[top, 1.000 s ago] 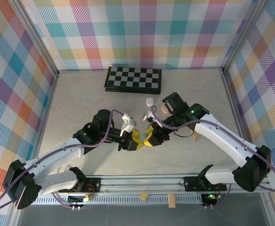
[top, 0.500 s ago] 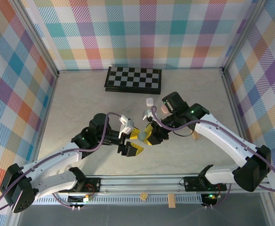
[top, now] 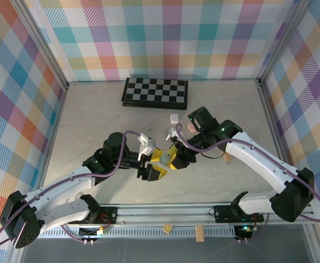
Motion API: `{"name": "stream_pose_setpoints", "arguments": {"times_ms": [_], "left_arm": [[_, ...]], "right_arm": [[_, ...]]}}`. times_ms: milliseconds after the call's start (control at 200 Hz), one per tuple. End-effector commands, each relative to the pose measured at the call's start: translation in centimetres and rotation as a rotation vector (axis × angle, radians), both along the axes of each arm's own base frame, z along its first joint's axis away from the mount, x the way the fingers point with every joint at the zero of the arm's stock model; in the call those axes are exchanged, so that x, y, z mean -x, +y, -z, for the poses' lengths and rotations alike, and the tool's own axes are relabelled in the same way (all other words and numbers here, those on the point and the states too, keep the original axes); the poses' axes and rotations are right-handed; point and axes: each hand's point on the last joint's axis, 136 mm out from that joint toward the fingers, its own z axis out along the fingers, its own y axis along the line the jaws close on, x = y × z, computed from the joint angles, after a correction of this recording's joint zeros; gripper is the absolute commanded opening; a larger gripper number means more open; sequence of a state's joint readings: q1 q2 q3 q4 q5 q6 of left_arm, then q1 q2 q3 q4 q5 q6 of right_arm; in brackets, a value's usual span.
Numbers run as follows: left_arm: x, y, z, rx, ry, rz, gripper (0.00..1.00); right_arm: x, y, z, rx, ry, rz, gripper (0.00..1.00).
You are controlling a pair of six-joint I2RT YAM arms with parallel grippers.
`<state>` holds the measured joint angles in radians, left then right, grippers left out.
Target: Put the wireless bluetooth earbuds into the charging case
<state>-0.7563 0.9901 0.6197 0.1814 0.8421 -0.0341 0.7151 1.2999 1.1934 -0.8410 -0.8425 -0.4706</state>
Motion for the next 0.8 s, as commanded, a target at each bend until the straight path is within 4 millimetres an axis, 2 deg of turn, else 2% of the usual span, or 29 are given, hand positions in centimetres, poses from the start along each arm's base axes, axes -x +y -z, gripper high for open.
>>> {"name": "stream_pose_setpoints", "arguments": {"times_ms": [0, 125, 200, 320, 475, 550, 710, 795], "left_arm": [[-1.0, 0.1, -2.3, 0.041, -0.099, -0.034, 0.75], [-1.3, 0.5, -2.1, 0.029, -0.101, -0.055, 0.74], [-1.1, 0.5, -2.2, 0.032, -0.1, -0.042, 0.71], [-0.8, 0.3, -2.4, 0.039, -0.088, -0.018, 0.57], [-0.6, 0.2, -2.6, 0.045, -0.081, 0.002, 0.48], [-0.5, 0.2, -2.6, 0.046, -0.08, 0.005, 0.39], [-0.4, 0.4, -2.5, 0.046, -0.082, 0.003, 0.3], [-0.3, 0.4, -2.8, 0.051, -0.088, 0.009, 0.29]], "right_arm": [[1.4, -0.1, -0.6, -0.029, 0.039, -0.061, 0.27], [1.5, -0.2, -0.6, -0.024, 0.029, -0.054, 0.27], [1.4, -0.2, -0.7, -0.028, 0.027, -0.049, 0.27], [1.3, 0.0, -0.7, -0.028, 0.038, -0.049, 0.27], [1.2, 0.2, -0.5, -0.026, 0.048, -0.056, 0.27], [1.2, 0.2, -0.4, -0.023, 0.048, -0.058, 0.27], [1.2, 0.0, -0.1, -0.008, 0.054, -0.059, 0.27], [1.2, 0.1, -0.2, -0.011, 0.059, -0.057, 0.28]]}}
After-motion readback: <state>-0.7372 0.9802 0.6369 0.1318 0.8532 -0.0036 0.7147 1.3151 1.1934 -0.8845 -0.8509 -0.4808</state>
